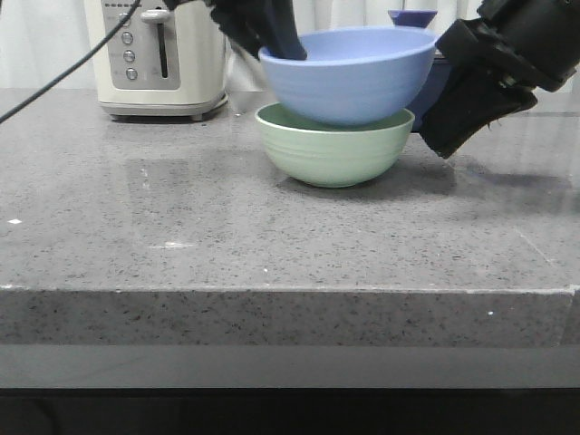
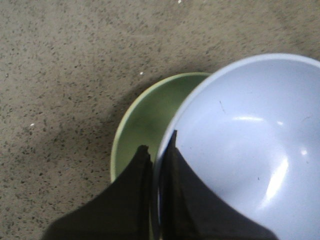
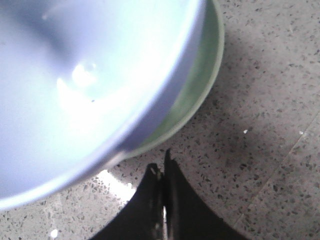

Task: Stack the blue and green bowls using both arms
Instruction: 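Lower the blue bowl into the green bowl and open the left gripper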

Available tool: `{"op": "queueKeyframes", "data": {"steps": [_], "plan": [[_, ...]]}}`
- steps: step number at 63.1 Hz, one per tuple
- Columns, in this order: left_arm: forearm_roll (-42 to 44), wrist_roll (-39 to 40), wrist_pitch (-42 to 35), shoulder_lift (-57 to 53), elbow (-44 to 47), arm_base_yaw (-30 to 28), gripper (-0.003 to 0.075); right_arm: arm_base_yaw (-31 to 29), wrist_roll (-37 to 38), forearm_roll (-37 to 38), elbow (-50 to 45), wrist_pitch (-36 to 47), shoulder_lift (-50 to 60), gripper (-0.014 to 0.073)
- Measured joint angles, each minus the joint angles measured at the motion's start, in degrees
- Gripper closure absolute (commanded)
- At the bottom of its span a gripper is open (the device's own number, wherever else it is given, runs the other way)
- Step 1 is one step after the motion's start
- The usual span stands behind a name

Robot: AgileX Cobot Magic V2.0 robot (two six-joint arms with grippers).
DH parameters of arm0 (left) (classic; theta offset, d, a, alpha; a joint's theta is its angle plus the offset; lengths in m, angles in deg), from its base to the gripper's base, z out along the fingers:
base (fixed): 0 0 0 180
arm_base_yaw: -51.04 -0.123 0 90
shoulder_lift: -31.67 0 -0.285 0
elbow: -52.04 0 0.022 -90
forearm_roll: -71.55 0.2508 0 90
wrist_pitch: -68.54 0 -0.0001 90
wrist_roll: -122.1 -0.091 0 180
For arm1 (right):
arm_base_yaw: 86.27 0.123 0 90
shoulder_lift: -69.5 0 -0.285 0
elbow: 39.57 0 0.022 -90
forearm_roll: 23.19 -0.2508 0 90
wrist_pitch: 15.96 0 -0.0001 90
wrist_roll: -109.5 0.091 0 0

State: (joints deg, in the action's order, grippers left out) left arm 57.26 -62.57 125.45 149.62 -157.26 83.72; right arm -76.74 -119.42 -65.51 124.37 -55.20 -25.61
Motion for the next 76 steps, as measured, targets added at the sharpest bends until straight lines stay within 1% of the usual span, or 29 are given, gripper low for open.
{"op": "queueKeyframes", "data": {"steps": [25, 52, 56, 59, 63, 64, 68, 69, 72, 76], "plan": [[2.2, 0.0, -1.1, 1.3, -0.1, 0.0, 0.0740, 0.0, 0.0, 0.0, 0.0, 0.0, 0.0, 0.0658], [2.7, 0.0, -1.7, 1.3, -0.2, 0.0, 0.0731, 0.0, 0.0, 0.0, 0.0, 0.0, 0.0, 0.0658], [2.7, 0.0, -1.7, 1.3, -0.2, 0.0, 0.0689, 0.0, 0.0, 0.0, 0.0, 0.0, 0.0, 0.0658], [2.7, 0.0, -1.7, 1.3, -0.2, 0.0, 0.0637, 0.0, 0.0, 0.0, 0.0, 0.0, 0.0, 0.0658], [2.7, 0.0, -1.7, 1.3, -0.2, 0.0, 0.0538, 0.0, 0.0, 0.0, 0.0, 0.0, 0.0, 0.0658], [2.7, 0.0, -1.7, 1.3, -0.2, 0.0, 0.0527, 0.0, 0.0, 0.0, 0.0, 0.0, 0.0, 0.0658], [2.7, 0.0, -1.8, 1.3, -0.2, 0.0, 0.0414, 0.0, 0.0, 0.0, 0.0, 0.0, 0.0, 0.0658], [2.7, 0.0, -1.8, 1.3, -0.2, 0.0, 0.0398, 0.0, 0.0, 0.0, 0.0, 0.0, 0.0, 0.0658], [2.6, 0.0, -1.9, 1.3, -0.2, 0.0, 0.0363, 0.0, 0.0, 0.0, 0.0, 0.0, 0.0, 0.0658], [2.3, 0.0, -1.9, 1.3, -0.2, 0.0, 0.0345, 0.0, 0.0, 0.0, 0.0, 0.0, 0.0, 0.0658]]}}
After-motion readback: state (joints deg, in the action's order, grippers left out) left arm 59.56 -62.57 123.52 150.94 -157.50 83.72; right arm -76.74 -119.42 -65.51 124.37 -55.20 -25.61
